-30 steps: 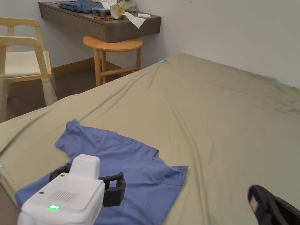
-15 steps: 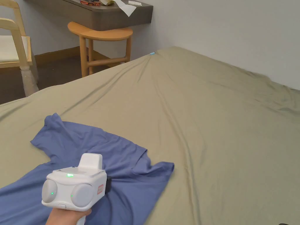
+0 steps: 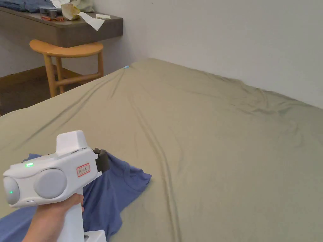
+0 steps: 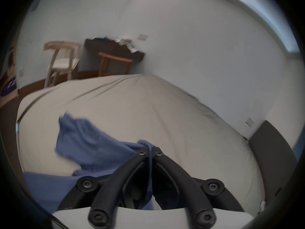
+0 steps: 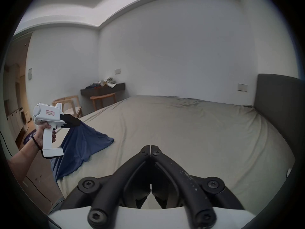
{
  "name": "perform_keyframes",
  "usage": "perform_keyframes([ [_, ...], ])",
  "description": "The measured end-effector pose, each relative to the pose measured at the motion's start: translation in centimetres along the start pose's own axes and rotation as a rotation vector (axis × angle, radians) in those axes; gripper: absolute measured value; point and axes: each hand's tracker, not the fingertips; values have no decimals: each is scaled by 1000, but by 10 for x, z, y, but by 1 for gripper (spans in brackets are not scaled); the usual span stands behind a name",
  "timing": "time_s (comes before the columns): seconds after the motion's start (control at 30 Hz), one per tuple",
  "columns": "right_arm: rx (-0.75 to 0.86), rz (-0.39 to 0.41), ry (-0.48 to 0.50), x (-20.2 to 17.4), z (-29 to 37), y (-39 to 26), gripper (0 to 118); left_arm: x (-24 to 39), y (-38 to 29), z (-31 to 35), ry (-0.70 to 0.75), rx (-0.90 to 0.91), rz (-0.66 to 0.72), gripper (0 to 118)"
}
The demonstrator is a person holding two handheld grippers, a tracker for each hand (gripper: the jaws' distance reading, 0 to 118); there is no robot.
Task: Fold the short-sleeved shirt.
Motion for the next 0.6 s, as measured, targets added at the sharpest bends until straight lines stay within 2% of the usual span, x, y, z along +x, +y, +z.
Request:
perform_keyframes([
  [0.07,26,-40,-38,18,21,0,2,38,3,6,-90,14,-19,2],
  [0.13,51,-45,-101,32,41,-3,2,76,2,12,-181,25,-34,2],
  [0.37,101,-105,-303,81,118,-16,2,234,-20,48,-663,15,-167,2],
  [0.43,109,-121,-373,95,140,-24,2,284,-43,65,-818,-41,-219,2],
  [0.6,135,-170,-495,115,178,-33,2,370,-121,94,-1035,-177,-371,2],
])
